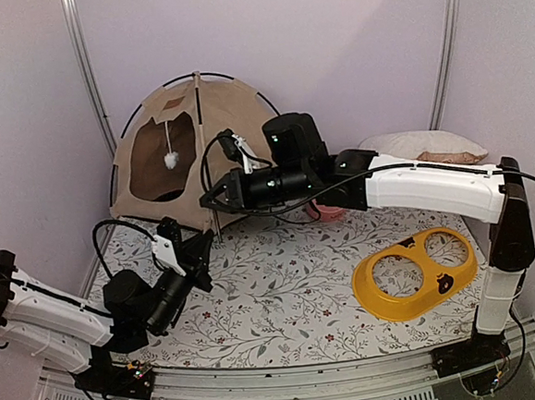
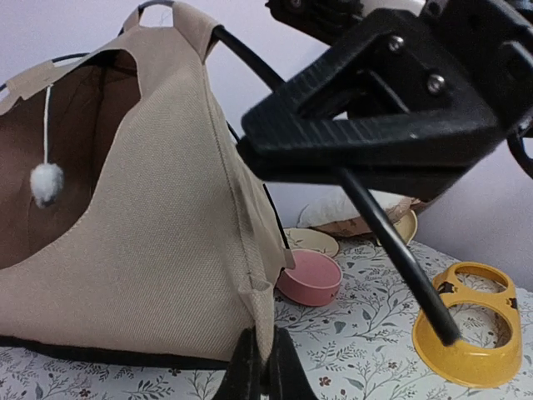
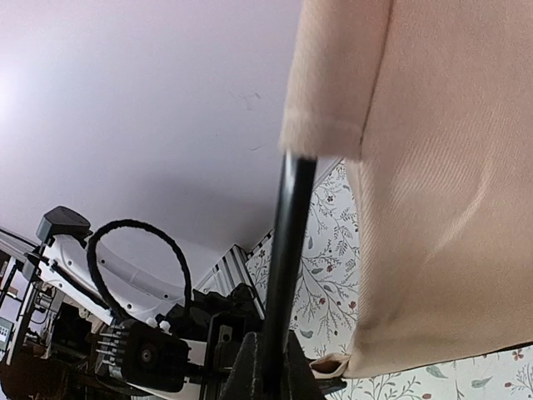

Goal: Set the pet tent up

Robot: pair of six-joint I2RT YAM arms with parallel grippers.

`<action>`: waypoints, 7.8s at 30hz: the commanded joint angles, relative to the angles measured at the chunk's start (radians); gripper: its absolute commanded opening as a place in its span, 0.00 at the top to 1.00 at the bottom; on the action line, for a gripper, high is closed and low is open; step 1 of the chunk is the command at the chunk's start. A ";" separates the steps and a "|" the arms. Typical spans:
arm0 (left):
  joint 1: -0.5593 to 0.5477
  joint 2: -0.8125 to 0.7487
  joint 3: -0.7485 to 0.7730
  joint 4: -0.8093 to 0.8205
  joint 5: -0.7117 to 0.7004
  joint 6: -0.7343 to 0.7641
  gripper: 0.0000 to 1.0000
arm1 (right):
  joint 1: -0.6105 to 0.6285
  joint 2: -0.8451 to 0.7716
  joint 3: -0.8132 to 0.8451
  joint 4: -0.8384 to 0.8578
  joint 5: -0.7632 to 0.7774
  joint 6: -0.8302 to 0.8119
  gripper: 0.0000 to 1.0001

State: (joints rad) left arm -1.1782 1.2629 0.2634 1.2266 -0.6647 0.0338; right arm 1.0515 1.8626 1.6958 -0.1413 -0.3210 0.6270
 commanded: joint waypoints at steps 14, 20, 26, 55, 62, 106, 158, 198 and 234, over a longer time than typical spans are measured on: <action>-0.188 0.079 -0.032 0.066 -0.138 -0.016 1.00 | -0.051 0.063 0.067 0.271 0.168 0.003 1.00; -0.207 0.077 -0.030 0.066 -0.129 0.001 1.00 | -0.050 0.066 0.050 0.285 0.225 0.003 1.00; -0.234 0.070 -0.029 0.059 -0.135 0.019 1.00 | -0.050 0.070 0.032 0.302 0.266 -0.005 1.00; -0.235 0.033 -0.050 0.069 -0.177 0.005 1.00 | -0.022 0.096 0.022 0.284 0.330 -0.055 1.00; -0.204 -0.015 -0.033 0.036 -0.144 0.017 1.00 | -0.010 0.107 0.023 0.256 0.311 -0.071 1.00; -0.047 -0.212 0.026 -0.247 -0.019 -0.165 0.95 | 0.072 0.152 -0.057 0.187 0.294 -0.211 1.00; 1.235 0.257 1.310 -1.657 1.268 -0.060 0.37 | -0.136 0.179 -0.418 0.368 -0.317 -0.513 1.00; 1.087 0.382 1.370 -1.738 1.115 0.128 0.44 | -0.139 -0.248 -0.478 0.199 0.008 -0.476 0.06; 1.028 -0.023 0.886 -1.458 0.791 -0.103 1.00 | -0.297 -0.430 -0.569 0.035 0.413 -0.298 0.01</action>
State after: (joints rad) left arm -0.1532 1.2457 1.1709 -0.2958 0.1303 -0.0517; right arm 0.8108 1.5036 1.1576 -0.0494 0.0013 0.2481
